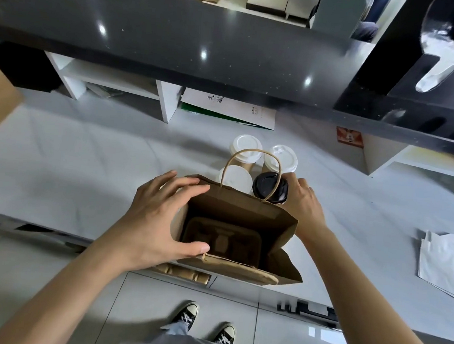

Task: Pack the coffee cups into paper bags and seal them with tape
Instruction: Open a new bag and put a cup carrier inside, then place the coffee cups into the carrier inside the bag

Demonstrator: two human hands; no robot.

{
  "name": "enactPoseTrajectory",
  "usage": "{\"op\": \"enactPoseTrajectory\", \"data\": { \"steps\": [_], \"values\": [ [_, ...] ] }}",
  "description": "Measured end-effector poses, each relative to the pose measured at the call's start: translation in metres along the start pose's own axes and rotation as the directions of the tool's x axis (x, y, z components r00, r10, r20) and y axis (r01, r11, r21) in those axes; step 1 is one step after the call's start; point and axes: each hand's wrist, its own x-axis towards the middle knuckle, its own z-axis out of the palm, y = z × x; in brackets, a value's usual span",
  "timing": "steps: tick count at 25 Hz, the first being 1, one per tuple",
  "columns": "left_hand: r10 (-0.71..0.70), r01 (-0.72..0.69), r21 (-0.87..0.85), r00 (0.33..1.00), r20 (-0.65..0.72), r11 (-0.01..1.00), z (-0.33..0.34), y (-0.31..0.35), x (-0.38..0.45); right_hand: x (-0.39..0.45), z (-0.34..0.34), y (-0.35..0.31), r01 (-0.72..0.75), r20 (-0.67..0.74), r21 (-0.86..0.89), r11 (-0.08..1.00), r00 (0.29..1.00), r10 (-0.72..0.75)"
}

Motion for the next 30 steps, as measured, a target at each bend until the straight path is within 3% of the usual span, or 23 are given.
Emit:
{"op": "enactPoseTrajectory", "data": {
  "steps": [9, 15, 19, 24, 30],
  "values": [
    [0.012, -0.012, -0.001, 1.000, 0.002, 1.000, 0.000, -0.002, 0.003, 0.001, 0.001, 0.009, -0.031, 0.028, 0.054, 0.998, 0.999, 0.030],
    [0.018, -0.018, -0.003, 1.000, 0.009, 1.000, 0.000, 0.000, 0.003, 0.005, 0.007, 0.014, -0.013, -0.018, -0.019, 1.000, 1.000, 0.013],
    [0.014, -0.014, -0.005, 1.000, 0.014, 1.000, -0.001, 0.001, 0.003, -0.001, 0.001, 0.011, -0.047, -0.033, 0.142, 0.989, 0.998, 0.052],
    [0.010, -0.010, -0.011, 1.000, 0.011, 1.000, -0.001, 0.000, 0.002, -0.017, -0.027, 0.012, -0.008, -0.204, 0.318, 0.948, 0.976, 0.076],
    [-0.006, 0.007, -0.004, 1.000, 0.028, 1.000, -0.003, 0.002, 0.004, -0.046, -0.091, -0.009, 0.159, -0.414, 0.418, 0.894, 0.910, 0.031]
  ]
}}
